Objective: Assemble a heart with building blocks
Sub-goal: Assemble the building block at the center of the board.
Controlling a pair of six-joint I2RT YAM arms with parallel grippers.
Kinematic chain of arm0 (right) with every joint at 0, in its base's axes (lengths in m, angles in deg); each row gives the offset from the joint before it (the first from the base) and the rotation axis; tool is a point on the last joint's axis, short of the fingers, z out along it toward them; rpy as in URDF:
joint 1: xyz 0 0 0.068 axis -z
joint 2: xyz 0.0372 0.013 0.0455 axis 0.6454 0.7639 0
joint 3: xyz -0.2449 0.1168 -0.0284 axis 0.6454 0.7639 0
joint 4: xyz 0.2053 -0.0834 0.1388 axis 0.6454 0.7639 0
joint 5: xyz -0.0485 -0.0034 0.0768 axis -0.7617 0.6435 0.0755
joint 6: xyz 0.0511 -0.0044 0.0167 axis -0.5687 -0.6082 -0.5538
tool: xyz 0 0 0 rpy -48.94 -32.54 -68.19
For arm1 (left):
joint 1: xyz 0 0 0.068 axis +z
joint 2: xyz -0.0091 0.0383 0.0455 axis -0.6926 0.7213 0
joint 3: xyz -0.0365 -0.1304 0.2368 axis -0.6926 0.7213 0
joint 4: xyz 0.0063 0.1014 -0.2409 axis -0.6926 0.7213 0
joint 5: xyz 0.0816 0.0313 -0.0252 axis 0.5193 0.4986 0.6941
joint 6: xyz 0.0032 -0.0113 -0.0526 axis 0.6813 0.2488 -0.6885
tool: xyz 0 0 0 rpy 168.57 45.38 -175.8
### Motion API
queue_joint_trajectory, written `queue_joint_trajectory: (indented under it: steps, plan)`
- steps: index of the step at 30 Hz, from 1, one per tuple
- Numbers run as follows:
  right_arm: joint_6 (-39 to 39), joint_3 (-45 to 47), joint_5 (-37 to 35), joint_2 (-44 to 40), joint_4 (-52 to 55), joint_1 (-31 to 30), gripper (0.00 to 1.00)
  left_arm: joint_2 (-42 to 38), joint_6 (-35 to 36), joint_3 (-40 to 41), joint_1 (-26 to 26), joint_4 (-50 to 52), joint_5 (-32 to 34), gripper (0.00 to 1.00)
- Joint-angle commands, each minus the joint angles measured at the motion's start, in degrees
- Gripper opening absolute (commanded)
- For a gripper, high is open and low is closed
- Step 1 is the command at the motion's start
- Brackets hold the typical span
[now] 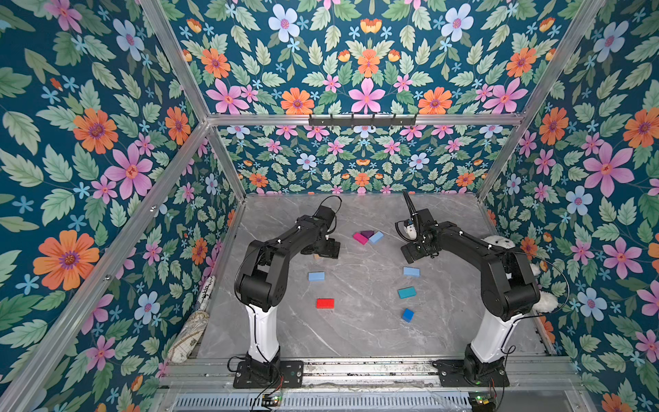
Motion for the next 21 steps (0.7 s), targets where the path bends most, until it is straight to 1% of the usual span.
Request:
queue_joint_trajectory:
  steps: [1,4,6,8,11,14,16,21]
  plan:
    - [0.6,-3.1,-1.2,2.3,-0.9,0.0,0.95,1.6,2.2,-3.2,0.3,4.3,3.8,0.99]
    - [-1.2,-4.9,1.9,3.7,0.5,0.2,0.95,2.6,1.3,-4.5,0.4,6.2,2.8,0.99]
    - [-1.9,-5.1,3.1,4.2,1.3,0.2,0.95,2.1,0.1,-3.4,0.4,6.0,1.8,0.99]
    - [-0.3,-3.5,3.6,3.5,0.5,0.2,0.93,0.8,1.0,-1.0,0.3,4.4,0.9,0.99]
    - [2.8,-0.5,2.3,2.0,-2.1,0.8,0.90,-1.8,4.7,1.8,0.3,2.6,4.6,0.99]
    - [3.4,-1.5,2.6,3.3,-2.6,3.2,0.88,-1.9,10.4,1.2,0.6,2.4,6.0,0.97]
    - [4.2,-3.5,3.1,5.0,-1.9,4.7,0.86,-1.2,13.0,0.3,0.7,1.8,7.1,0.96]
    - [6.1,-6.5,8.2,8.2,0.7,6.6,0.82,2.0,17.8,-2.3,1.1,1.4,5.8,0.93]
